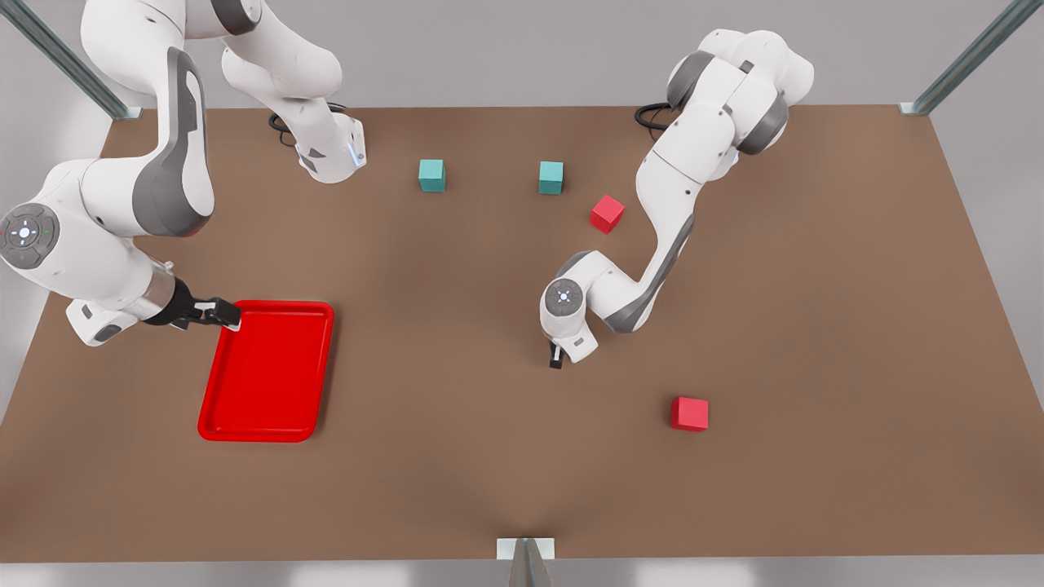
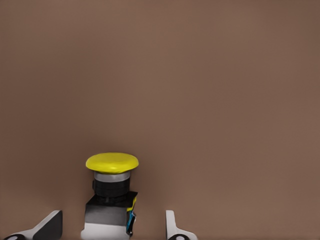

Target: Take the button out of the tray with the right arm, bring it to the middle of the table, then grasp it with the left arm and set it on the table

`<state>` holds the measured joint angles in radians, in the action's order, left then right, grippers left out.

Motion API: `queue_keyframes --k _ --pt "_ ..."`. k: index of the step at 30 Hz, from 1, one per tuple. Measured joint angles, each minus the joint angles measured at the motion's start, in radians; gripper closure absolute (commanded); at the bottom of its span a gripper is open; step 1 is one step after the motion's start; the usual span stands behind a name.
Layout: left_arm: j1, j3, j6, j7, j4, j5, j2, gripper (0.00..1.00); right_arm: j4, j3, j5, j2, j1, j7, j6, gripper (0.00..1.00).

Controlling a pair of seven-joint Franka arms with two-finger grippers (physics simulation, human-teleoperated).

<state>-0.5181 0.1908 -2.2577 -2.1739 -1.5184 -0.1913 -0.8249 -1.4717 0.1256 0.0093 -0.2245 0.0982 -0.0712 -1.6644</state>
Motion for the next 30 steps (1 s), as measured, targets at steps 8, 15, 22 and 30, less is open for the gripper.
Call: queue_keyframes --k 8,15,22,30 --pt "0.001 -0.004 -0.008 -0.010 -0.005 -0.002 -0.003 0.28 0.000 0.000 0.002 -0.001 0.000 -0.007 -0.003 0.00" --pt "0.005 -0.005 -0.004 -0.012 -0.006 0.001 0.001 0.57 0.000 0.000 0.002 -0.001 0.001 -0.011 -0.003 0.00" --pt "0.013 -0.022 0.060 0.010 -0.003 -0.012 0.065 0.56 0.000 0.000 0.002 -0.002 0.000 -0.014 -0.005 0.00" --pt "0.014 -0.129 0.223 0.041 -0.004 -0.307 0.081 0.56 0.000 0.000 0.002 -0.002 0.000 -0.016 -0.006 0.00"
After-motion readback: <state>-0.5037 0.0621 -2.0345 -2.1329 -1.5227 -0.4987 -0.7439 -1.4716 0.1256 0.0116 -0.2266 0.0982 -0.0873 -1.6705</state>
